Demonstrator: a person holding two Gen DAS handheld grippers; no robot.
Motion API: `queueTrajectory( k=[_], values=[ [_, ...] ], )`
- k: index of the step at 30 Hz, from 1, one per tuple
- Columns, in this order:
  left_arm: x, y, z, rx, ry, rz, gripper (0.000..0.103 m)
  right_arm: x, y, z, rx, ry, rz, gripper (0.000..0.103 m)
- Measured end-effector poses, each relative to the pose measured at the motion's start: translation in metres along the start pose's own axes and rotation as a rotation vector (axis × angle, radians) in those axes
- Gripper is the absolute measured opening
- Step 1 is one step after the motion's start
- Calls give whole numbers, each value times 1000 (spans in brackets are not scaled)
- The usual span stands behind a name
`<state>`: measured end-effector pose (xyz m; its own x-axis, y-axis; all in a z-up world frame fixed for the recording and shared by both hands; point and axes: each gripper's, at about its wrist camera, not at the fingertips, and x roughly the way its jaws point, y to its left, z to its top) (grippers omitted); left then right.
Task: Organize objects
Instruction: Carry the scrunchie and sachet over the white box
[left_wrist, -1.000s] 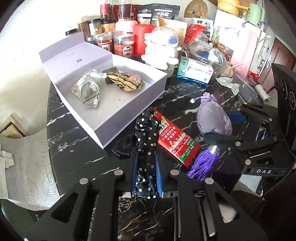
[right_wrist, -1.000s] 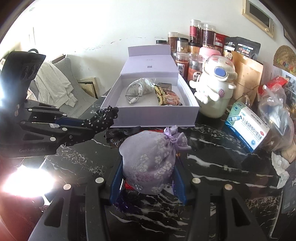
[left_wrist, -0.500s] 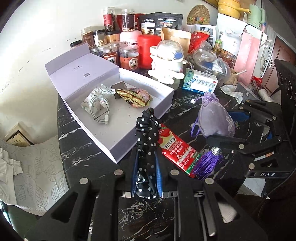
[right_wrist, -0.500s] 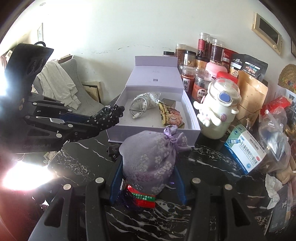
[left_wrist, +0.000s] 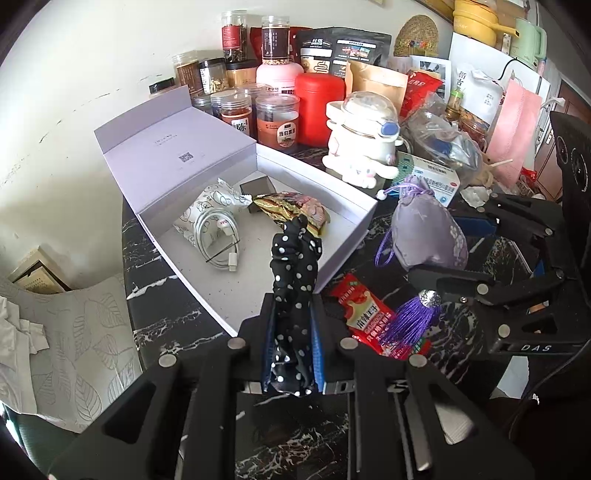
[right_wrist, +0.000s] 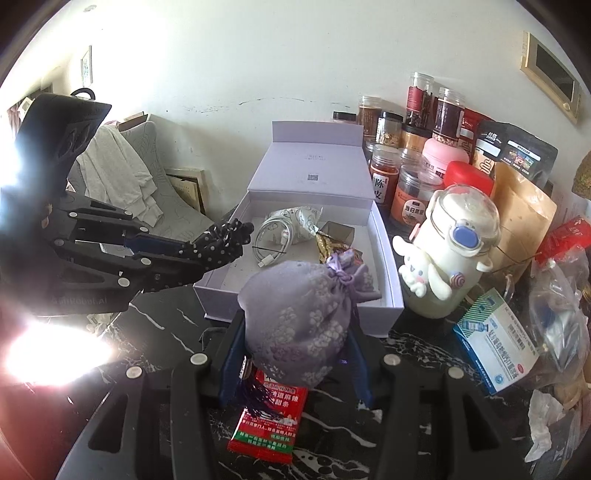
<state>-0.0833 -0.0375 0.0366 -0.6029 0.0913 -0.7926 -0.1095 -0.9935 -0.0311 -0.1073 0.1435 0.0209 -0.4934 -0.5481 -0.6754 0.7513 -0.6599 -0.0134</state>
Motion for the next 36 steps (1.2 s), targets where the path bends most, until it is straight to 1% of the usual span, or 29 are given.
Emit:
queueTrajectory(
  k=[21, 31, 36],
  values=[
    [50, 35, 52, -23, 24, 14, 16, 56, -34, 52, -3, -20, 34, 50],
    [70, 58, 79, -40, 18, 43, 16, 86, -49, 81, -24, -33, 51, 50],
    [82, 71, 93, -45, 16, 61, 16, 103, -57, 93, -21, -29, 47, 50]
  ],
)
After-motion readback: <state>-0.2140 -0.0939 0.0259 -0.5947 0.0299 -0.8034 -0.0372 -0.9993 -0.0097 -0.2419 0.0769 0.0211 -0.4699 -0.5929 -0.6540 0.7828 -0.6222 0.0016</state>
